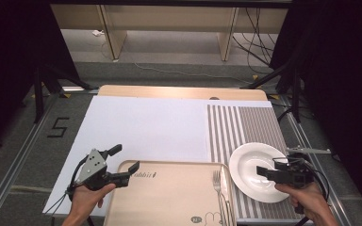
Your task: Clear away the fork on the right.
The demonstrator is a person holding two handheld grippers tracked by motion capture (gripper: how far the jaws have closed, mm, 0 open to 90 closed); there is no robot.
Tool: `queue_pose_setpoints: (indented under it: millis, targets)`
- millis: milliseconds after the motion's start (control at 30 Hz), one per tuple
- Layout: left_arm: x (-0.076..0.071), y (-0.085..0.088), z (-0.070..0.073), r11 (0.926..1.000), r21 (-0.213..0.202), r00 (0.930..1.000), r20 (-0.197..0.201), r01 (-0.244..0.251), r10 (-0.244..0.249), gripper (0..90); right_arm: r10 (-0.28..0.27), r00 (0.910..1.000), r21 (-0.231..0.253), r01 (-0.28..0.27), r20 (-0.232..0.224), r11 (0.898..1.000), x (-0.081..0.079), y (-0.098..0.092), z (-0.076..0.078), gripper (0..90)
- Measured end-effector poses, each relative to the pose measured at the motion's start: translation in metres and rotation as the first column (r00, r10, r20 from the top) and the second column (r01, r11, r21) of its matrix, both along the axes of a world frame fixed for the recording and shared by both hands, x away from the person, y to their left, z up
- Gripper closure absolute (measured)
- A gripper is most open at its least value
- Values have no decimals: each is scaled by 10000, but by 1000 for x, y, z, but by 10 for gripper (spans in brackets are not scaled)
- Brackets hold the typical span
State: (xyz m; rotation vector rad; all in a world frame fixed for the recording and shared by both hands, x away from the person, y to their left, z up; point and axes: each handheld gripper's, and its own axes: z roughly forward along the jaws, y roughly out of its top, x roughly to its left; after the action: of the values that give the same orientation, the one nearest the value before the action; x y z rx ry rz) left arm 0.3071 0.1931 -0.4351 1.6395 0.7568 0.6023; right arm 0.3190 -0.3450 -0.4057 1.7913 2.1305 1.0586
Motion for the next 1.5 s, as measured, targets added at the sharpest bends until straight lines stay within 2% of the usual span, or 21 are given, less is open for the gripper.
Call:
queue_pose_setpoints:
  millis: [33,133,167,200,233,300,367,567,633,833,867,933,1000,1033,1067,1167,1300,1333,1367,1467,1500]
  targets:
    - [0,0,0,10000,-19,10000,-16,2,-2,159,45,9997,27,-45,250,10000,0,-2,-2,169]
    - [0,0,0,10000,-18,10000,-19,-8,8,159,-171,9998,34,171,115,9998,-2,-7,-2,169]
    - [0,0,0,10000,-14,10000,-15,-11,11,159,-38,9994,20,38,351,10000,-2,-9,-4,169]
    - [0,0,0,10000,-26,10000,-7,-14,14,159,-313,9995,66,313,16,9995,-3,-9,-2,169]
    - [0,0,0,10000,-27,10000,-15,-25,25,159,-252,9994,-110,254,217,9996,-3,-12,-2,169]
    - [0,0,0,10000,-41,10000,-18,-35,35,159,-300,9992,-125,303,259,9995,-4,-15,-2,169]
    - [0,0,0,10000,-49,10000,-26,-34,33,159,-519,9987,38,519,-1,9986,-5,-18,-2,169]
    - [1,0,0,10000,-61,10000,-52,-28,28,159,-769,9970,225,771,-122,9968,-6,-31,-4,169]
    - [2,0,0,9999,-110,10000,-40,-26,26,159,-721,9973,264,717,146,9971,-5,-36,-7,168]
    - [2,0,0,9999,-114,9999,-88,-79,77,159,-1026,9946,380,1030,-138,9940,-7,-47,-8,167]
    - [3,0,0,9999,-133,9999,-110,-89,88,159,-1127,9935,198,1130,-169,9934,-7,-50,-8,167]
    - [3,0,0,9999,-85,9999,-88,-63,62,159,-1048,9945,340,1047,24,9939,-5,-53,-12,167]
    - [4,-1,0,9999,-85,9999,-105,-68,67,159,-1212,9921,230,1220,-334,9923,-6,-55,-13,167]
    - [4,-1,0,9999,-117,9999,-96,-57,56,159,-1136,9933,215,1140,-207,9932,-6,-57,-15,167]
    - [4,-1,0,10000,-68,9999,-119,-68,67,159,-1136,9929,357,1148,-352,9927,-6,-58,-16,167]
    - [5,-1,0,9999,-96,9999,-120,-49,48,159,-1157,9929,347,1167,-292,9926,-5,-60,-19,167]
    - [5,-1,0,9999,-124,9999,-134,-83,81,159,-1228,9914,476,1250,-461,9910,-6,-65,-20,168]
    - [5,-1,0,9999,-154,9999,-108,-65,64,159,-1158,9931,441,1166,-205,9922,-5,-67,-22,168]
    - [5,-1,-1,9998,-197,10000,-87,-46,44,159,-1295,9898,364,1318,-597,9906,-7,-67,-19,167]
    - [5,-1,-1,9998,-205,9999,-94,-60,58,159,-1286,9903,608,1317,-532,9894,-6,-70,-22,168]
    - [5,-1,0,9998,-185,9999,-108,-71,69,159,-1182,9927,529,1193,-237,9914,-5,-72,-25,168]
